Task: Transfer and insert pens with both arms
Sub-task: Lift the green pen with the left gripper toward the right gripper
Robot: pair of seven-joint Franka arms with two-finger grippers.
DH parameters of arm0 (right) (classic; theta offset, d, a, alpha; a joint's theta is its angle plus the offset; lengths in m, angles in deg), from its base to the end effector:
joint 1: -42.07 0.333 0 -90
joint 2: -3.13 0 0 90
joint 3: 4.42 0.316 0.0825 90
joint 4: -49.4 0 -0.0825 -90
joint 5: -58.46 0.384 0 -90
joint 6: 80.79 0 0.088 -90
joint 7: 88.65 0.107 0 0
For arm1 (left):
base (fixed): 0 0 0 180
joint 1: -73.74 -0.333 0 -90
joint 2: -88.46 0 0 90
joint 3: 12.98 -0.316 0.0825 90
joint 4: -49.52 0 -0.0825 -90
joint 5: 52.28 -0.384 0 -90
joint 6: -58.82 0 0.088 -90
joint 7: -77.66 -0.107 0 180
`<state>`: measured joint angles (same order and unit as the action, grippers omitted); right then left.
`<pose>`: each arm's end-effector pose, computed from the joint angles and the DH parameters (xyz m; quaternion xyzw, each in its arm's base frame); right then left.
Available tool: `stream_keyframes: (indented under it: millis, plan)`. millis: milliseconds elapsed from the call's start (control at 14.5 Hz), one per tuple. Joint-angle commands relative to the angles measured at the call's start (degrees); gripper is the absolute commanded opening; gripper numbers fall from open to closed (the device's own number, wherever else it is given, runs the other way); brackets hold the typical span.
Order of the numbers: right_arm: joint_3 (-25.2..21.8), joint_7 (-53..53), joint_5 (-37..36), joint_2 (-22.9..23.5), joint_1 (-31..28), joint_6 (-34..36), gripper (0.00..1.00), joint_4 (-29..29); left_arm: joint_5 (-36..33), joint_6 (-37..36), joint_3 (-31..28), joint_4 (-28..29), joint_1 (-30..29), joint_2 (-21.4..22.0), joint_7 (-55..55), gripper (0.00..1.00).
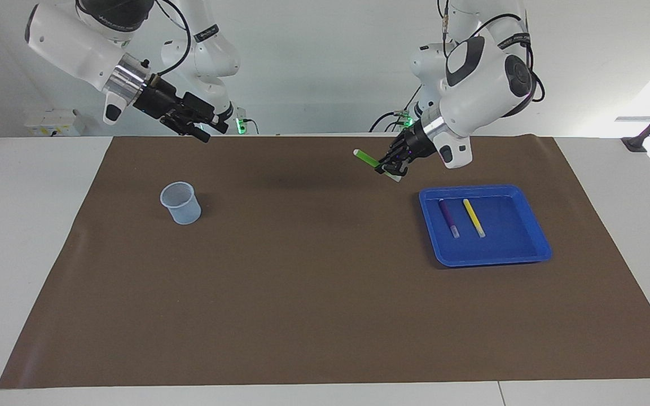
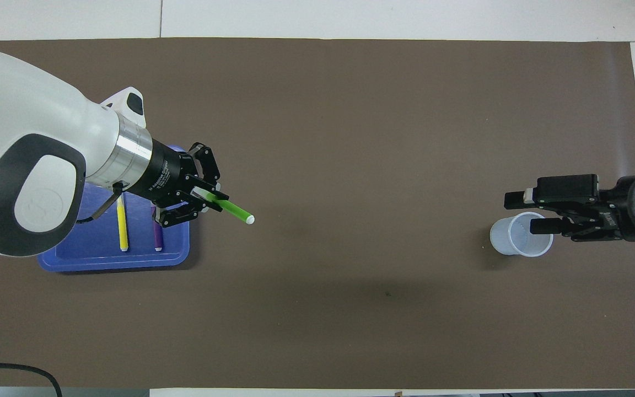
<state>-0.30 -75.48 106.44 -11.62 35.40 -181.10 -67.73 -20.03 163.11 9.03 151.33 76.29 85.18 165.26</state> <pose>0.4855 0.0483 0.5751 -0.8972 0.2060 0.0516 0.3871 0.5128 -0.2774 0.5308 0.7797 0.5604 -0.2346 0.1513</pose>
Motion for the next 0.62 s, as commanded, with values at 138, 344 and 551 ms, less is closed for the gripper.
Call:
stream_keyframes:
  millis: [138, 344, 551]
  plan:
    - [11.3, 7.5, 4.5, -1.8, -0.3, -13.0, 1.0, -2.2, 4.8, 8.0, -0.2, 3.2, 5.2, 1.6, 11.4, 0.0]
    - [15.0, 5.3, 4.4, -1.3, -0.3, -17.1, 1.0, -2.7, 7.4, 10.5, -0.1, 3.6, 6.3, 1.6, 14.2, 0.0]
    - [16.0, 5.5, 4.4, 0.4, 3.3, -23.3, 1.0, -3.3, 10.0, 13.6, 0.1, 3.8, 6.4, 1.6, 16.3, 0.0]
